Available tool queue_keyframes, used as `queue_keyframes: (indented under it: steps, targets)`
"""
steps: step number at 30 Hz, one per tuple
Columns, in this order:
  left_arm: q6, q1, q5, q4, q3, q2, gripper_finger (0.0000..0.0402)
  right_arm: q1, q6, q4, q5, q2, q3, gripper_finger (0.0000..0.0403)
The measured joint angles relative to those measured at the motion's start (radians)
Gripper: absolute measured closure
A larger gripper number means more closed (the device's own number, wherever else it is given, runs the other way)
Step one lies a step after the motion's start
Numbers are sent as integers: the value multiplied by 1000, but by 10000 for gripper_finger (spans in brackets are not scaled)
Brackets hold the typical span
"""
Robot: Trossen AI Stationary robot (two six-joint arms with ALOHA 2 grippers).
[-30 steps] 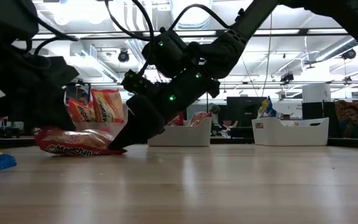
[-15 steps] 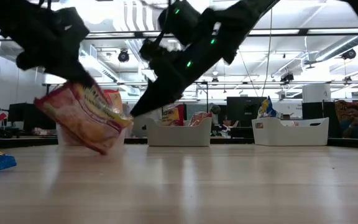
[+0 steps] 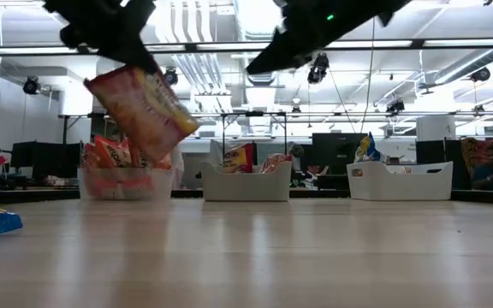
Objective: Sort Maruchan noodles
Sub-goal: Put the red noodle pack into the grey bin
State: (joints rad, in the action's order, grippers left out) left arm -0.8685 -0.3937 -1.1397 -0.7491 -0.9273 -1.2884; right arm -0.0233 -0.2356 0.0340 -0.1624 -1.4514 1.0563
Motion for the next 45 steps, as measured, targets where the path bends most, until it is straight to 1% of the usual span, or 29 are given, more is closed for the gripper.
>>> queue_keyframes:
  steps: [5,9,12,14,16,18,20,23,27,29,33,37,39,45]
  targets:
    - [105,92,-28,0,-55,0,402,-15,-1,8,-25,162,-97,394]
    - [209,195,-31,25,-100,0,402,-23,5,7,-26,256,-170,394]
    - [327,285,-30,93,-123,0,402,-31,7,9,-25,311,-208,394]
    - [433,350,-21,188,-129,0,402,-37,8,8,-27,340,-228,394]
    - [562,419,46,308,-130,0,402,-43,10,6,-34,364,-245,394]
    - [665,493,170,434,-130,0,402,-43,10,6,-52,383,-257,394]
    - [721,570,270,532,-130,0,402,-43,8,4,-71,396,-264,394]
    - [750,674,357,630,-130,-10,402,-43,8,-6,-77,403,-266,394]
    - [746,775,482,699,-130,-42,401,-43,-5,-11,-78,403,-267,394]
    - [728,805,502,702,-130,-67,401,-43,-17,-14,-78,403,-267,394]
    - [716,821,507,714,-130,-119,401,-43,-29,-21,-84,403,-267,394]
    - [702,821,550,767,-130,-174,401,-44,-38,-26,-134,403,-267,394]
    - [694,821,552,792,-132,-190,401,-48,-35,-37,-149,403,-267,394]
    - [687,819,564,785,-178,-230,401,-67,-27,-47,-153,403,-269,394]
